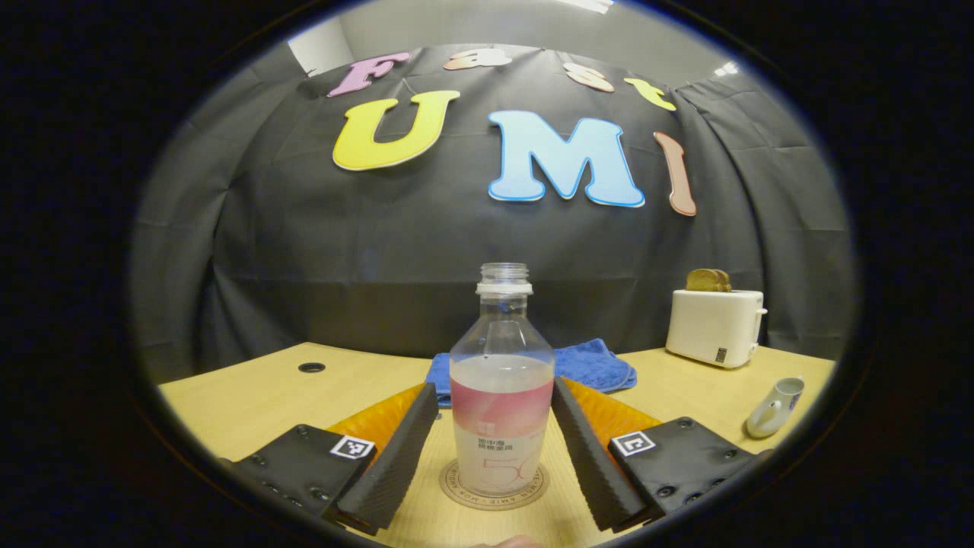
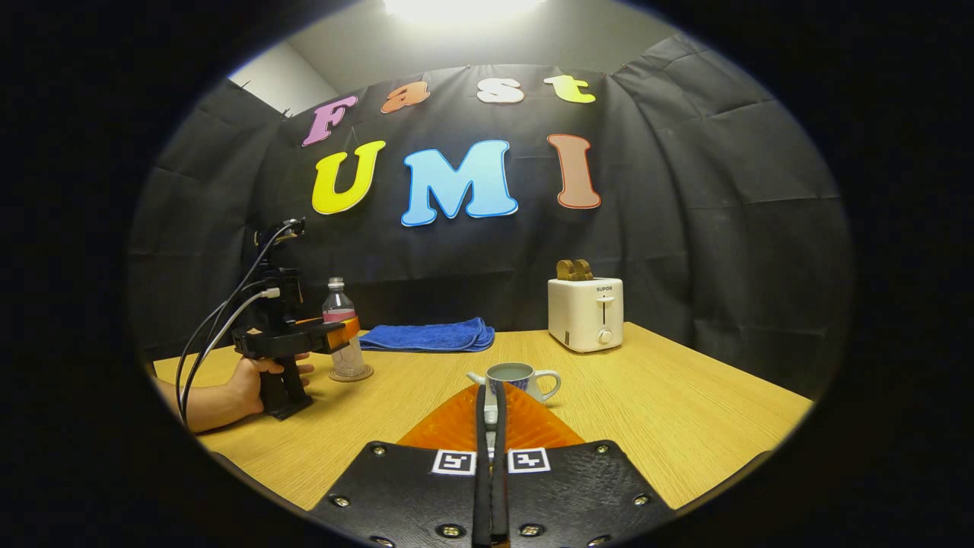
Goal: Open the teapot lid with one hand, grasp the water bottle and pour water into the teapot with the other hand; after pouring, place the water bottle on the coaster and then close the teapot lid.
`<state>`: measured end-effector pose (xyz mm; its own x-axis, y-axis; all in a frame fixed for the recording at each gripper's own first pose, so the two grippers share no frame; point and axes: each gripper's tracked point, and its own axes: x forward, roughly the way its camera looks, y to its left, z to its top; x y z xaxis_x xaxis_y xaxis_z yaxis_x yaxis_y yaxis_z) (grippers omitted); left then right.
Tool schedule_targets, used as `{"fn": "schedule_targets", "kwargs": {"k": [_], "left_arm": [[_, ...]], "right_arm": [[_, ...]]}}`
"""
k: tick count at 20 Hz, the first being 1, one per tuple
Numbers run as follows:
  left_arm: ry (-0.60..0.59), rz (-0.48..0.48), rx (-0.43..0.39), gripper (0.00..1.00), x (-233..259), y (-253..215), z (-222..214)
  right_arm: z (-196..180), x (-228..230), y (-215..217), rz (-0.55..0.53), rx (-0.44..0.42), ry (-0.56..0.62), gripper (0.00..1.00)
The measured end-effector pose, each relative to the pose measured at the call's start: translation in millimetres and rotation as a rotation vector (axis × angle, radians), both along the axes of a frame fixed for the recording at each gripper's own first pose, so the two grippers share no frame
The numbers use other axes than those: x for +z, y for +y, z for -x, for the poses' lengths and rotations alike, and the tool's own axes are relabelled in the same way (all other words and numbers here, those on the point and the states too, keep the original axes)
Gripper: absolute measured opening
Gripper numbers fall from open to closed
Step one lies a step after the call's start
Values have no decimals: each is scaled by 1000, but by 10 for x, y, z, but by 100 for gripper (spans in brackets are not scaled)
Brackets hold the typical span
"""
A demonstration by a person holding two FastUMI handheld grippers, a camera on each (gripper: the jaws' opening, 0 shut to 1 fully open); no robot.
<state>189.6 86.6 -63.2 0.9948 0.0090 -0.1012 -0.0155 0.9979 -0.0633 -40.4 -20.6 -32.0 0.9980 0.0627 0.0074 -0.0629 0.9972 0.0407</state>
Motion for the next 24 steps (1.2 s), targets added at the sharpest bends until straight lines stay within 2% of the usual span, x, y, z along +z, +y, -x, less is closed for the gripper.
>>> {"fn": "schedule_targets", "kwargs": {"k": [12, 17, 24], "left_arm": [[-2, -1, -14, 100, 157, -98, 336], [-26, 10, -46, 100, 337, -298, 921], [-57, -18, -84, 100, 524, -552, 1725]], "right_arm": [[51, 59, 42, 10, 5, -13, 1], [-24, 98, 33, 7, 4, -23, 1], [-415, 296, 15, 42, -2, -63, 1]]}}
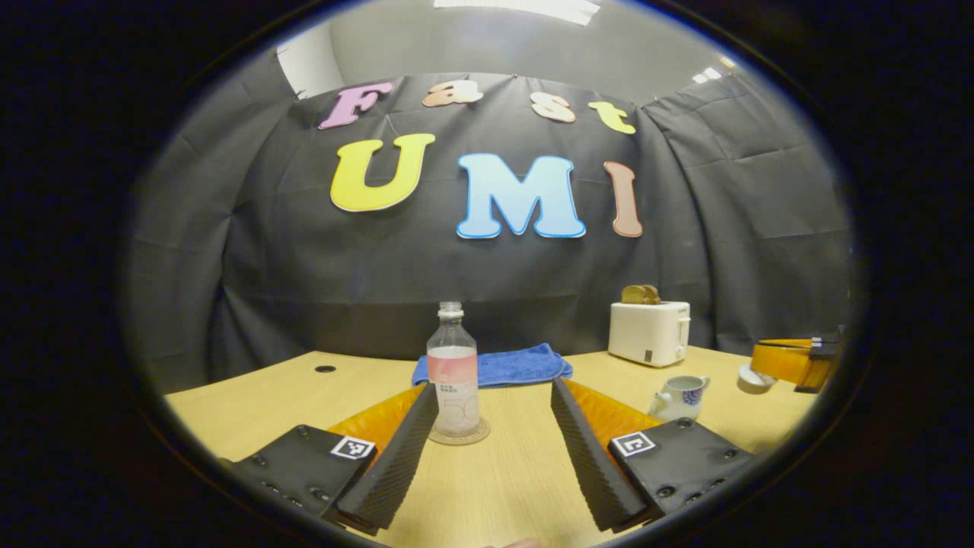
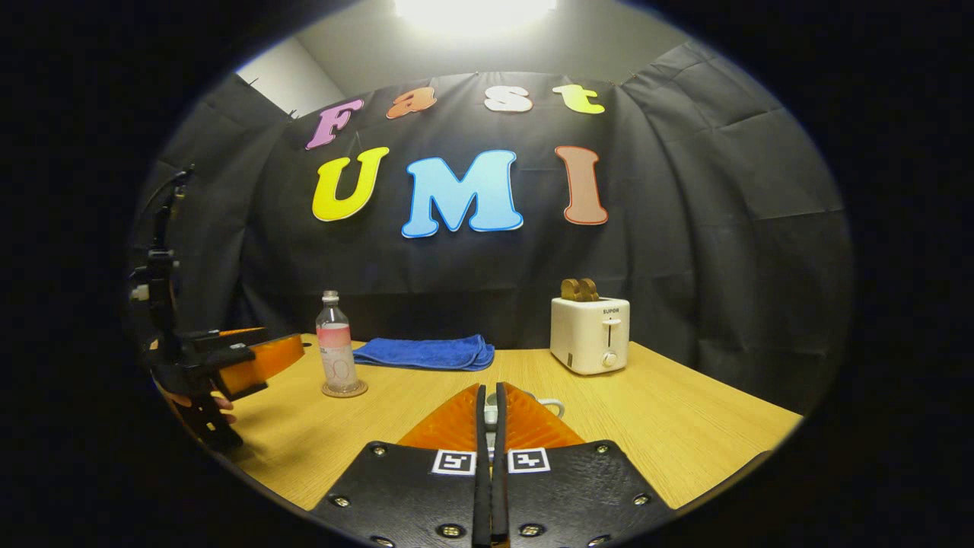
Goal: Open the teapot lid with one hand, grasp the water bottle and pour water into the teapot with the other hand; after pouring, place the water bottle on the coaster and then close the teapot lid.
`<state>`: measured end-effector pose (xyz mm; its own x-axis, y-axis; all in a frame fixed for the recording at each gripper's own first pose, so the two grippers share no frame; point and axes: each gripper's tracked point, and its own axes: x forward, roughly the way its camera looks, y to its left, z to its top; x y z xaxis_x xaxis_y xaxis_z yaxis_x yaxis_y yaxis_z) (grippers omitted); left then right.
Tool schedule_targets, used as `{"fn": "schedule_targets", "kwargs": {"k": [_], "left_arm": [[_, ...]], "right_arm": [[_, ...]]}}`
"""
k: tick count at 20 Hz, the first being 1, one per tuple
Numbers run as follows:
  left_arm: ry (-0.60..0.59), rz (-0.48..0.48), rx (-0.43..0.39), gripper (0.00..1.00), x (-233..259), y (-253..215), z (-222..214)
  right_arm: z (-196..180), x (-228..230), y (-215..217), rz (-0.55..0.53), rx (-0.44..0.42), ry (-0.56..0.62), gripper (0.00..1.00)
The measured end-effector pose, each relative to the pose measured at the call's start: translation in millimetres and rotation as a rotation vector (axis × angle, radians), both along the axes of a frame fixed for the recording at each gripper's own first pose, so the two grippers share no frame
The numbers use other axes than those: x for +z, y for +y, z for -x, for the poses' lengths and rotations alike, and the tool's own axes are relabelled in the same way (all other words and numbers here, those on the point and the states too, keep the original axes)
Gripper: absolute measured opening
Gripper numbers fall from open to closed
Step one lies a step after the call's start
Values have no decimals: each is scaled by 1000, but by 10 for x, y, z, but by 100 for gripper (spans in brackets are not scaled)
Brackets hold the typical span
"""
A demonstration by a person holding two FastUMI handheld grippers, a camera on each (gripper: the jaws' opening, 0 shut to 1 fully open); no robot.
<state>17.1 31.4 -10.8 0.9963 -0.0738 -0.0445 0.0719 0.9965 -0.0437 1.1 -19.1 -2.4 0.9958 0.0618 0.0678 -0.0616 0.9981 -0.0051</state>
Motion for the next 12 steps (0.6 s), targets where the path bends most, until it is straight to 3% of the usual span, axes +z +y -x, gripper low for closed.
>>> {"fn": "schedule_targets", "kwargs": {"k": [2, 6, 9, 12], "left_arm": [[19, -9, -23, 100, -77, -104, 122], [63, -22, -25, 100, -256, -132, 197], [71, 2, -24, 100, -302, -106, 188], [78, 21, -41, 100, -332, -120, 168]], "right_arm": [[-236, 36, 8, 25, 5, -11, 1], [-641, -107, -73, -52, -3, 50, 1], [-838, -136, -186, -5, -53, 58, 1], [-935, -144, -118, 21, -37, 53, 1]]}}
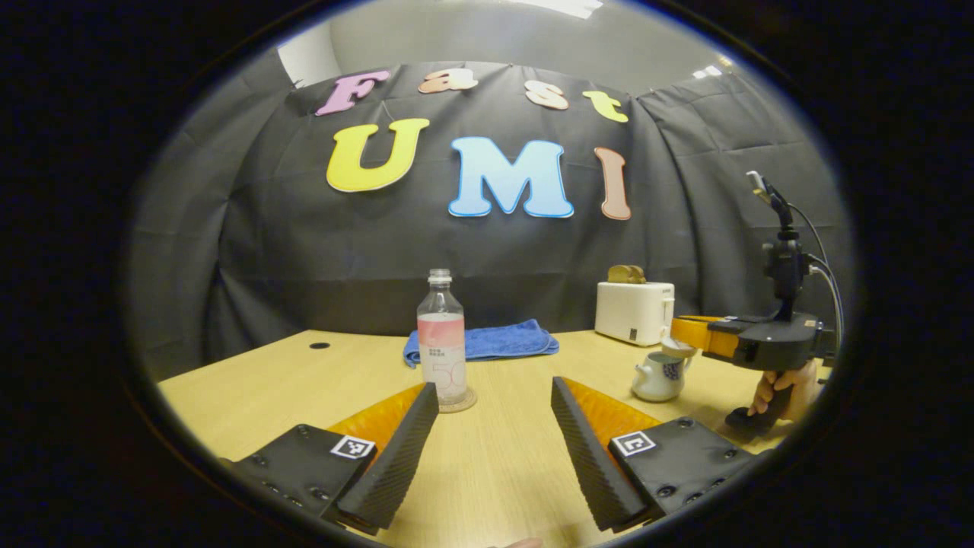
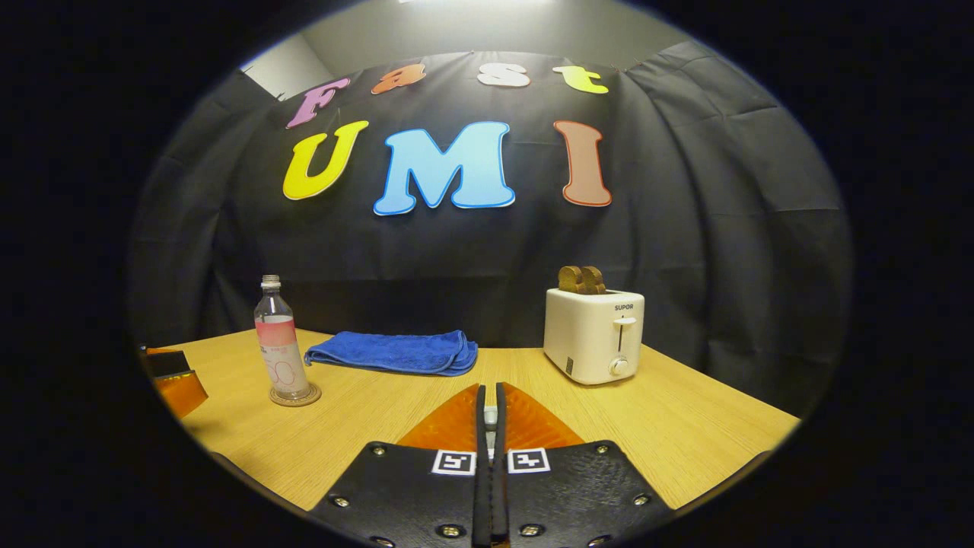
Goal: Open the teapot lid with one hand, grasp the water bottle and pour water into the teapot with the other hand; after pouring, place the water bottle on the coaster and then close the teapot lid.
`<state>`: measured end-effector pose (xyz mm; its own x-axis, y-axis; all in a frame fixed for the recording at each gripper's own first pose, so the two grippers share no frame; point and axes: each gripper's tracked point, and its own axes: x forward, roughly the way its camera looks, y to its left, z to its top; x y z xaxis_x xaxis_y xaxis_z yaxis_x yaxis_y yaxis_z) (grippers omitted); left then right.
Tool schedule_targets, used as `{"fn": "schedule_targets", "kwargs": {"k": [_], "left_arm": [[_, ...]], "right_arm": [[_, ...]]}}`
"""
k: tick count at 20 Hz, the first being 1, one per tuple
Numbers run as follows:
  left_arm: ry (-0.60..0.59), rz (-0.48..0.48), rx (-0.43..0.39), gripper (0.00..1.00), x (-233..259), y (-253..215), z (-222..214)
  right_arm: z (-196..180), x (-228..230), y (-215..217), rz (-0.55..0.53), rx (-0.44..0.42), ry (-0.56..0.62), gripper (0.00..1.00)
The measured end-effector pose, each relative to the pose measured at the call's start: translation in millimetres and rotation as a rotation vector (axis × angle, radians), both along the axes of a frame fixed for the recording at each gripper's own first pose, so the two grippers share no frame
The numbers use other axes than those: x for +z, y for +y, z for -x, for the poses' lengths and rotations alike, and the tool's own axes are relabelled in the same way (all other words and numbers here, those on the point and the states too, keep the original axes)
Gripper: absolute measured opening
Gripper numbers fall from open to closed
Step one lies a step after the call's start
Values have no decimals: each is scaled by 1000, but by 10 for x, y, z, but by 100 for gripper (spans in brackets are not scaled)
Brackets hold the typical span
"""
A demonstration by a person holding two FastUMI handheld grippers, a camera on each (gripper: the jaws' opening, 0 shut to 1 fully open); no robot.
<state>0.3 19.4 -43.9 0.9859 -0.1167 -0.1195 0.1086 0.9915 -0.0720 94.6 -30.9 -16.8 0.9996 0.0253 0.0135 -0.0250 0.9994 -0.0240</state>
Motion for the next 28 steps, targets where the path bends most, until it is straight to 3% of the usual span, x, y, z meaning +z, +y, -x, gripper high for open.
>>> {"fn": "schedule_targets", "kwargs": {"k": [5, 14, 18, 20, 26, 27, 28], "left_arm": [[-4, 1, -8, 100, 15, 16, -41], [-17, -11, -2, 100, 41, 21, -22], [-27, -11, 4, 100, 83, 23, 2], [-23, -22, 3, 100, 73, 18, 20], [-38, -31, 6, 100, 162, -5, 127], [-44, -33, 7, 100, 191, -10, 154], [-51, -34, 10, 100, 215, -7, 165]], "right_arm": [[-215, -95, -27, 20, -22, 25, 1], [-264, -277, -66, -26, -25, 81, 1], [-227, -279, -66, -25, -23, 88, 10], [-204, -254, -90, -5, -36, 88, 25], [176, -43, -51, 11, -33, 44, 24], [306, -53, -2, -1, -19, 51, 39], [457, -40, 54, -18, -7, 53, 41]]}}
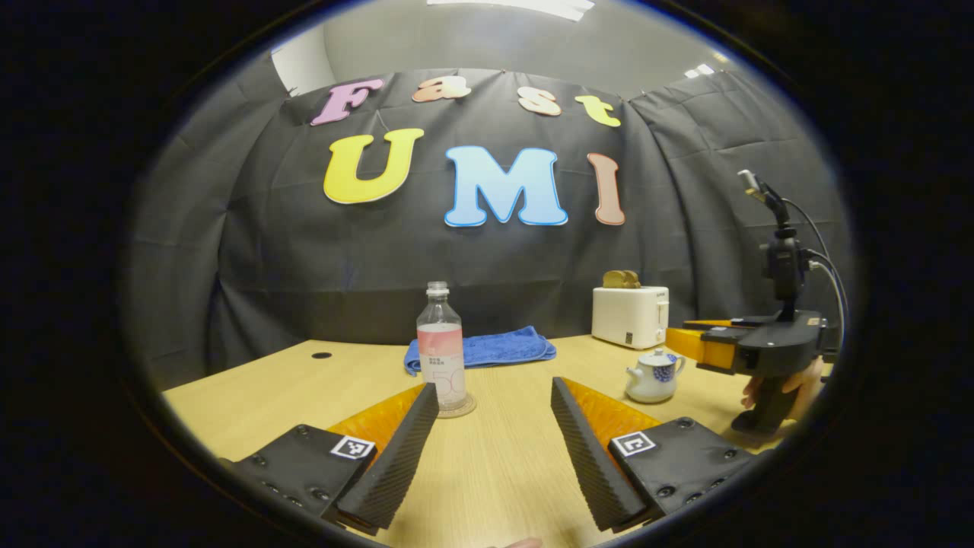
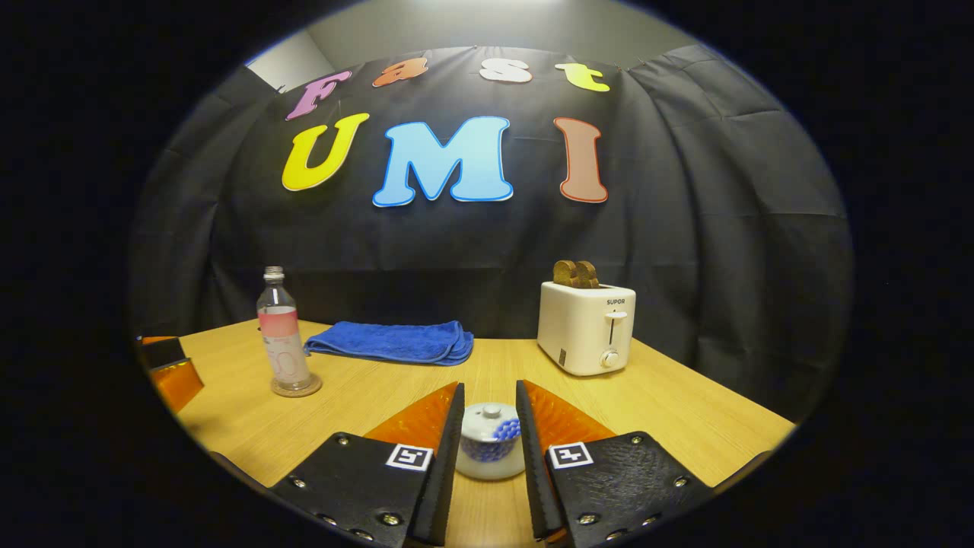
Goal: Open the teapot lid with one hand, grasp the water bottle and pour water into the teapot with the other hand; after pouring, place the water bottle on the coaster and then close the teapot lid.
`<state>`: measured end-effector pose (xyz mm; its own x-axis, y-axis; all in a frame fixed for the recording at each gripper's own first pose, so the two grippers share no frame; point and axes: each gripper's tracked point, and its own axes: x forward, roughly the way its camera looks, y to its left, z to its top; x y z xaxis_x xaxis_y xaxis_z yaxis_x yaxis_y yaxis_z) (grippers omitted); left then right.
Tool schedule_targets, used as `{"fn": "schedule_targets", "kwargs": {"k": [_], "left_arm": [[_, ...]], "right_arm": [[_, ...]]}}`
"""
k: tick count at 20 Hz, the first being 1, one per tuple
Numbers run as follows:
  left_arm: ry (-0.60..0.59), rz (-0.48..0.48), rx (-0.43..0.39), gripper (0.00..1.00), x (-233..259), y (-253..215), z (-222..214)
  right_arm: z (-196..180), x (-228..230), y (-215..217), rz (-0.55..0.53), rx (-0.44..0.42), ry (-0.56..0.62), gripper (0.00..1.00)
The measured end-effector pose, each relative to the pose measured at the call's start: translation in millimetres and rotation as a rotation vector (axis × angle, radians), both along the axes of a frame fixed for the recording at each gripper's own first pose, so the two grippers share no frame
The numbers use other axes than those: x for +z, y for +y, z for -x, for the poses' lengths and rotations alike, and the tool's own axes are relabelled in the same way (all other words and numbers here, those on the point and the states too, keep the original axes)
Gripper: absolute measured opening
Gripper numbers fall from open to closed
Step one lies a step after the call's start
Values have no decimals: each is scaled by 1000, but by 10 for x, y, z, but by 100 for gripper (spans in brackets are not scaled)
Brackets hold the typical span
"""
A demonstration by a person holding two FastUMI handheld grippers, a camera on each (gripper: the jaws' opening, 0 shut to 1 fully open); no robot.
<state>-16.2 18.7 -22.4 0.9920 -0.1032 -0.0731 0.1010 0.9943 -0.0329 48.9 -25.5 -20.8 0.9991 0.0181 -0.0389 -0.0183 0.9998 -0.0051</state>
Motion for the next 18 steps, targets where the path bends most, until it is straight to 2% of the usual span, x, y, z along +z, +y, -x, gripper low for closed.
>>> {"fn": "schedule_targets", "kwargs": {"k": [3, 7, 11, 18], "left_arm": [[-8, 14, -3, 100, 29, -50, 95], [4, 41, -6, 100, -27, -153, 198], [18, 56, -13, 100, -113, -294, 318], [12, -4, 13, 100, -107, -436, 385]], "right_arm": [[495, 37, 105, 11, -6, -29, 50], [847, 85, 217, 45, -15, -74, 49], [970, -49, 320, 27, 6, -62, 49], [973, -199, 384, -6, 7, -49, 50]]}}
